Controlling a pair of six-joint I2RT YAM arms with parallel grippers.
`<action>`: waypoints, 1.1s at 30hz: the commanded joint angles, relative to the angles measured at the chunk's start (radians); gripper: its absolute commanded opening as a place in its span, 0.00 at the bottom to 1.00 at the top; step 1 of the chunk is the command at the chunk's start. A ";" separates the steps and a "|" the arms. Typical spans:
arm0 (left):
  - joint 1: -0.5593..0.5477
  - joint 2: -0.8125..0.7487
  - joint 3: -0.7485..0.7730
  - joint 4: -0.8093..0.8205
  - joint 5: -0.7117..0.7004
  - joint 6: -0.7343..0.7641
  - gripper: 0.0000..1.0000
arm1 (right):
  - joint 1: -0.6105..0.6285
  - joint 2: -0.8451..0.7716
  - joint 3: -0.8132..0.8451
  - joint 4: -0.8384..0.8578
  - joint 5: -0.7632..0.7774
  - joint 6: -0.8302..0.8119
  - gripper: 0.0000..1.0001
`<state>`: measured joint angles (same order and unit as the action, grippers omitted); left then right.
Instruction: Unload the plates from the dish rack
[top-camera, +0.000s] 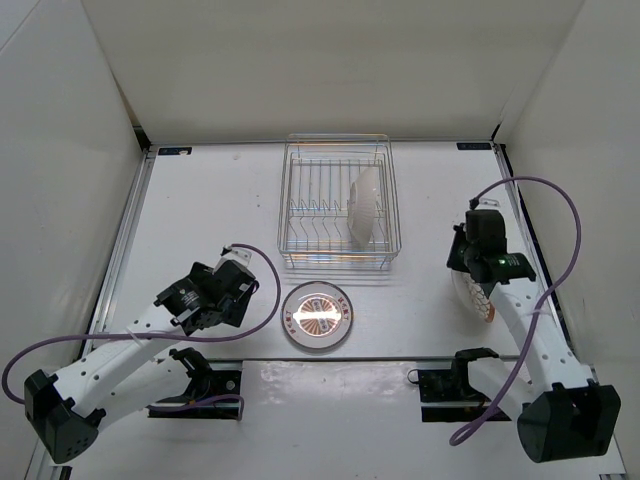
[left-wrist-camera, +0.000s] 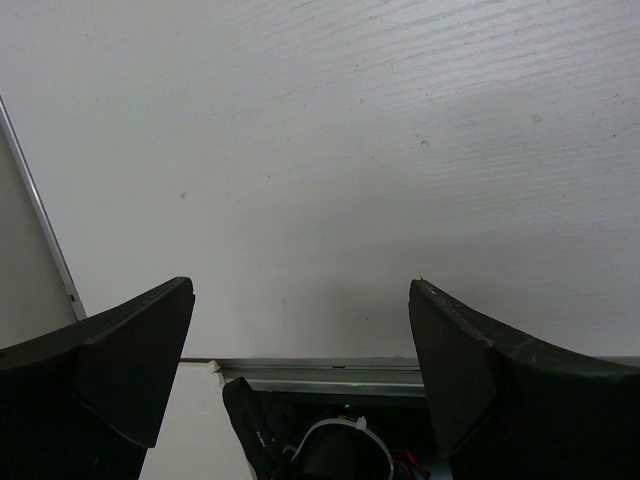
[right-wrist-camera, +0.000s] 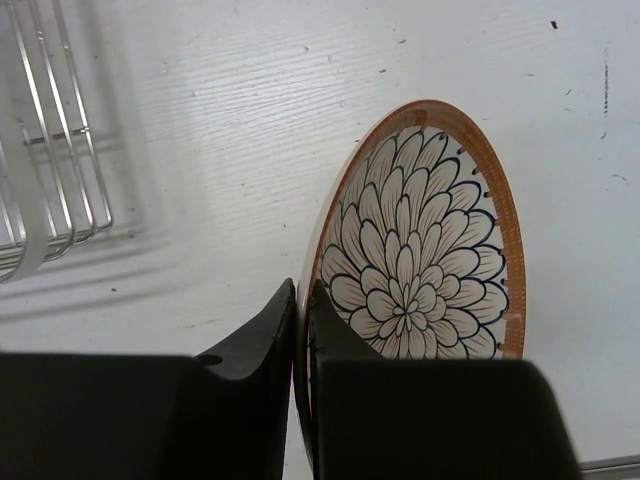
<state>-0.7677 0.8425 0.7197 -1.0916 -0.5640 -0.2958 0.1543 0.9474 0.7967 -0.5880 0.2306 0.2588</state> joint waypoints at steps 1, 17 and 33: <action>0.005 -0.003 0.021 0.004 -0.008 0.004 0.99 | 0.016 0.007 -0.042 0.117 0.095 0.040 0.00; 0.005 -0.017 0.021 0.007 -0.005 0.004 0.99 | 0.037 0.178 -0.159 0.283 -0.100 0.184 0.00; 0.005 -0.029 0.020 0.004 0.001 0.004 0.99 | 0.047 0.350 -0.202 0.356 -0.208 0.243 0.20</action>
<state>-0.7677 0.8307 0.7197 -1.0916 -0.5644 -0.2958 0.1928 1.2446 0.6380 -0.1631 0.1589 0.4042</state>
